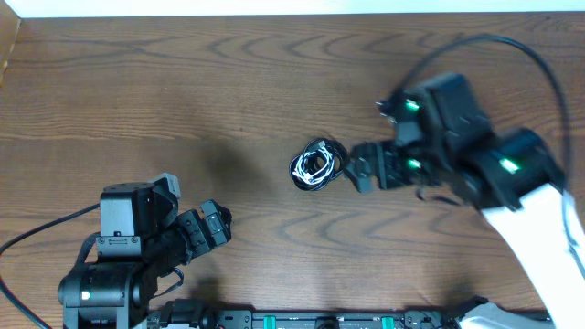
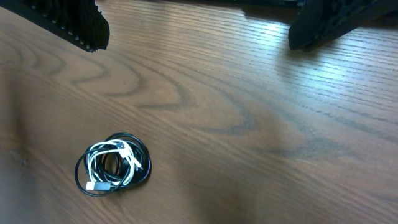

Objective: Untangle cables
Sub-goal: 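Swing the right gripper over the cable bundle and lower it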

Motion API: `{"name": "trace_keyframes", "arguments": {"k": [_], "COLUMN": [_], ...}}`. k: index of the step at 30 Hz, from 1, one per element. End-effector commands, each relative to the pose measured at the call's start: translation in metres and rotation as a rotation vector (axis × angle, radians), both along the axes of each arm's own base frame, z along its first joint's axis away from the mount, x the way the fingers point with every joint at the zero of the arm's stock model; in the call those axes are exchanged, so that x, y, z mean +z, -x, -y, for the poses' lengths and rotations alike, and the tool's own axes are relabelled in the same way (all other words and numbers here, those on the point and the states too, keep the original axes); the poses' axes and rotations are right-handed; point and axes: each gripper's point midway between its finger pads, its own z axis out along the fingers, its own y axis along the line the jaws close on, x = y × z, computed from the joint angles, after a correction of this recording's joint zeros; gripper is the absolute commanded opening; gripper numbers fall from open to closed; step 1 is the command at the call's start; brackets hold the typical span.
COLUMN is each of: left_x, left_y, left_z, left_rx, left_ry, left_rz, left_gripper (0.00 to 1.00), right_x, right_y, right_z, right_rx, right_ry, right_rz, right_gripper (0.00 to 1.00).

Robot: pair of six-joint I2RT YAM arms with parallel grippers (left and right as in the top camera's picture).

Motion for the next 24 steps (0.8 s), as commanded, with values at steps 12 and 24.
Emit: {"name": "trace_keyframes", "arguments": {"k": [12, 24], "left_x": [0.0, 0.0], "left_y": [-0.001, -0.001], "left_z": [-0.002, -0.002], "left_rx": [-0.006, -0.006], "left_ry": [-0.016, -0.016], "left_rz": [0.006, 0.006], "left_gripper": [0.98, 0.98], "right_x": [-0.078, -0.15], "right_y": [-0.08, -0.1], "right_z": [-0.034, -0.045], "right_rx": [-0.032, -0.035], "right_ry": [0.125, 0.179], "right_rz": [-0.021, -0.145], "right_gripper": [0.85, 0.66]}}
